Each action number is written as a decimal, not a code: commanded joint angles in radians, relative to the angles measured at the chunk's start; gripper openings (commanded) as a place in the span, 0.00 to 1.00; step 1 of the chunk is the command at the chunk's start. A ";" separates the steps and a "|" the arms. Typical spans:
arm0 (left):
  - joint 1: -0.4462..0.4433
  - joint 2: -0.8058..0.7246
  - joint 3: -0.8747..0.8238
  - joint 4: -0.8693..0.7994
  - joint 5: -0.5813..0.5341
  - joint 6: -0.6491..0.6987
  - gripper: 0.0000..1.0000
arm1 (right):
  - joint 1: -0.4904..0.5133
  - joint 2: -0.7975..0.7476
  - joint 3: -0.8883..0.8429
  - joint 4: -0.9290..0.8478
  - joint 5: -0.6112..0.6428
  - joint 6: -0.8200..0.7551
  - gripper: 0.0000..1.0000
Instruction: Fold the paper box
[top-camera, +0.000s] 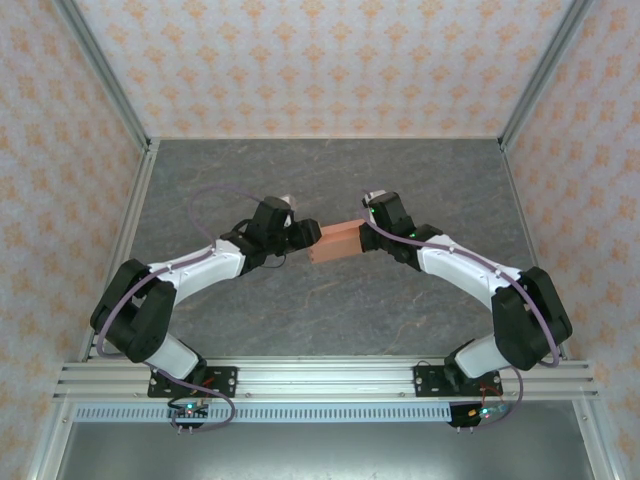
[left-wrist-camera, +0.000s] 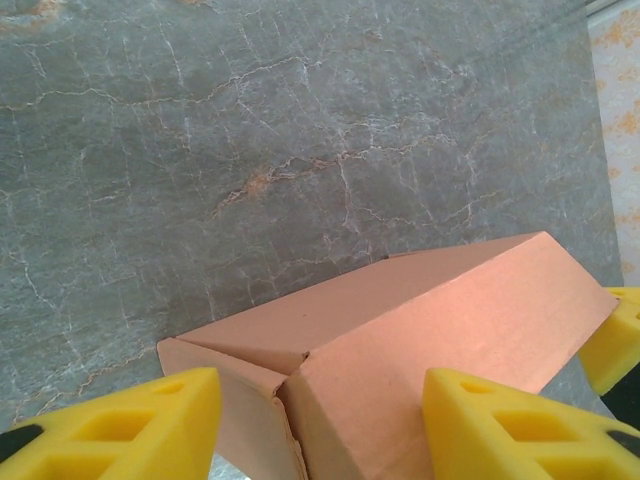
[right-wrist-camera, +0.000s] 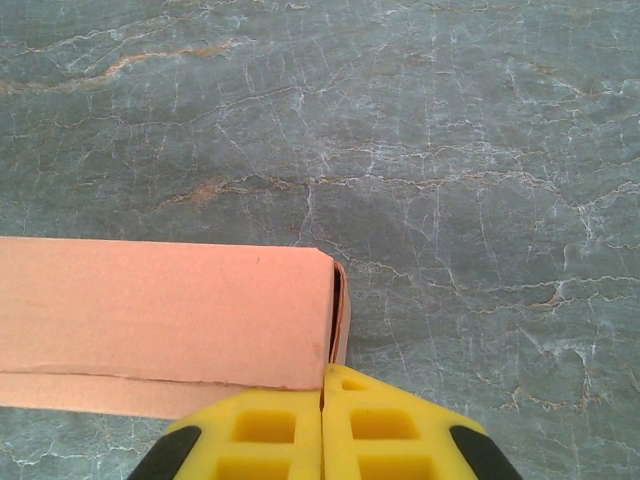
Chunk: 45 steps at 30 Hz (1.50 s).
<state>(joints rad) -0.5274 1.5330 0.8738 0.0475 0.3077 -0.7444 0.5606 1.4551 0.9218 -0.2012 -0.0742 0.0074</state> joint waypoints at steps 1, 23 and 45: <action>0.004 0.023 -0.032 0.028 -0.007 -0.016 0.53 | 0.007 -0.019 0.001 -0.041 0.023 0.016 0.08; -0.056 0.035 -0.069 0.016 -0.138 0.007 0.43 | 0.007 -0.159 0.019 -0.156 -0.039 -0.019 0.25; -0.069 0.007 -0.078 0.003 -0.166 0.016 0.40 | -0.268 0.083 0.046 0.064 -0.609 0.218 0.43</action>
<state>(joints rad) -0.5896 1.5528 0.8291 0.1471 0.1818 -0.7582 0.3099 1.5185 0.9653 -0.2039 -0.6071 0.1902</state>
